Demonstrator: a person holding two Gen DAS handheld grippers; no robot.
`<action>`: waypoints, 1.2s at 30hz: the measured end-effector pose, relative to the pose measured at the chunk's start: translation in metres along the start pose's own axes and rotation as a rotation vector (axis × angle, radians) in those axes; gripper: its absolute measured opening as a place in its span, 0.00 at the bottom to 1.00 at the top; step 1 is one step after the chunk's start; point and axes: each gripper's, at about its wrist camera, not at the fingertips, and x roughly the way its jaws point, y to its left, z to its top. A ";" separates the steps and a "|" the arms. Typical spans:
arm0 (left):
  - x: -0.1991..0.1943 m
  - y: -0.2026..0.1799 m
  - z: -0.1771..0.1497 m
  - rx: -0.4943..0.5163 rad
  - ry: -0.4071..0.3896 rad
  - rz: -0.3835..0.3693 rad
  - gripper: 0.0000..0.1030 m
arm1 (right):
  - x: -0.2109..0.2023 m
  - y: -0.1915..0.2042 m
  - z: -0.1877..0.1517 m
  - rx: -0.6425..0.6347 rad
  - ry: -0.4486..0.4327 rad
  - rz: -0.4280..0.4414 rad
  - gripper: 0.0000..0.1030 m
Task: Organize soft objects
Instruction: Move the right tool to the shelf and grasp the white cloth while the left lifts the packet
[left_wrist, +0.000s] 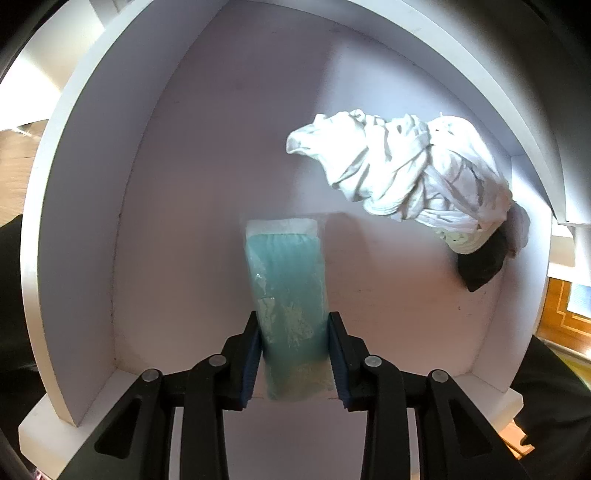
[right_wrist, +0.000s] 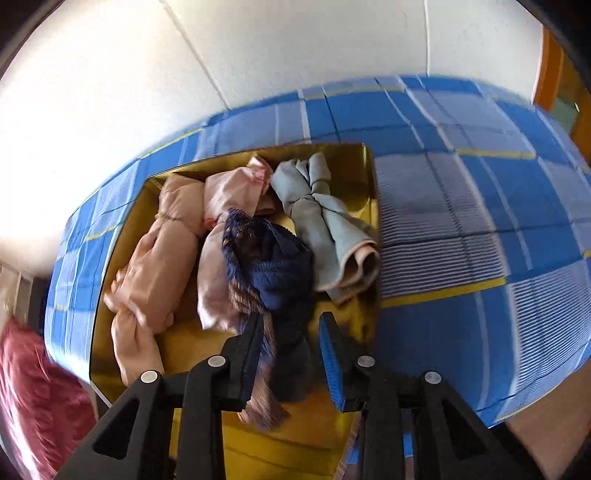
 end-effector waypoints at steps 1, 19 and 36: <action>0.000 0.001 0.000 -0.002 0.001 0.002 0.33 | -0.007 -0.002 -0.007 -0.014 -0.011 0.006 0.30; -0.005 0.017 -0.005 -0.019 -0.018 -0.029 0.31 | -0.007 -0.020 -0.194 -0.341 0.026 0.137 0.32; -0.054 0.054 -0.023 -0.085 -0.116 -0.047 0.31 | 0.154 0.012 -0.259 -0.650 0.325 -0.096 0.36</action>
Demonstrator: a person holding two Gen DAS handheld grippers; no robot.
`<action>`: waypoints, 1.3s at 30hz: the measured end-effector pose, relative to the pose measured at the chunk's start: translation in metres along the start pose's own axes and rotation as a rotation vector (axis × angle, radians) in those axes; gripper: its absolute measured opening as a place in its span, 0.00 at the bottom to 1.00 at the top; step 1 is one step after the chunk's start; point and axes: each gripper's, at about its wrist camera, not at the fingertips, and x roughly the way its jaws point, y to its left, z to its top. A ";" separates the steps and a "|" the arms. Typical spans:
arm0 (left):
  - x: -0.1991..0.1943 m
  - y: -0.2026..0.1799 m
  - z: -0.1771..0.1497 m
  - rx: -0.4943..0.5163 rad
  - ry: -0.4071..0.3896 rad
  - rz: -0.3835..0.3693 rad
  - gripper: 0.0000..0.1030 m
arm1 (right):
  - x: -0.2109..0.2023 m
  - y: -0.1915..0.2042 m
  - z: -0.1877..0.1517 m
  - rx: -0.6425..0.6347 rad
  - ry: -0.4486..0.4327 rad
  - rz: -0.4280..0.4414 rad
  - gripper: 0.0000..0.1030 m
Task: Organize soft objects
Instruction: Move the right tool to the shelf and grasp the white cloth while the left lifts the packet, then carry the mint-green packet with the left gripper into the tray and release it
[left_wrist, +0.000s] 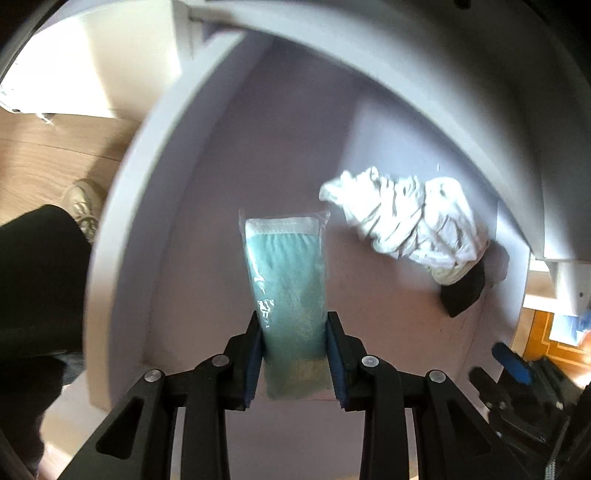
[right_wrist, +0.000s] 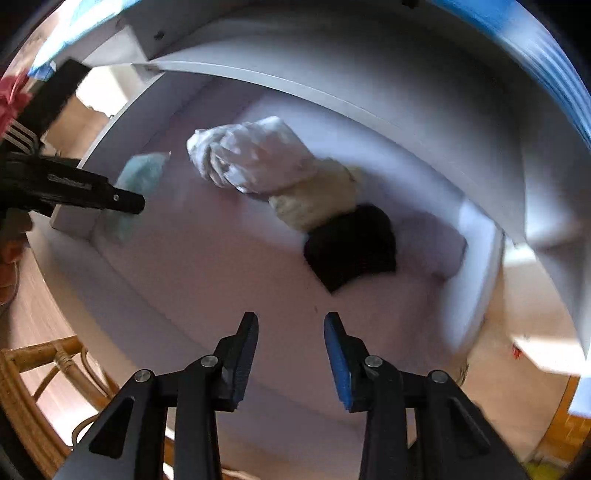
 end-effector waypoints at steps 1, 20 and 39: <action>-0.006 0.002 -0.001 0.002 -0.013 0.013 0.31 | 0.001 0.010 0.010 -0.060 -0.017 -0.021 0.38; -0.063 0.026 -0.010 -0.043 -0.131 0.013 0.31 | 0.082 0.097 0.097 -0.649 0.048 -0.286 0.51; -0.071 0.006 -0.011 -0.007 -0.196 0.004 0.31 | 0.071 0.076 0.023 -0.373 0.199 -0.097 0.27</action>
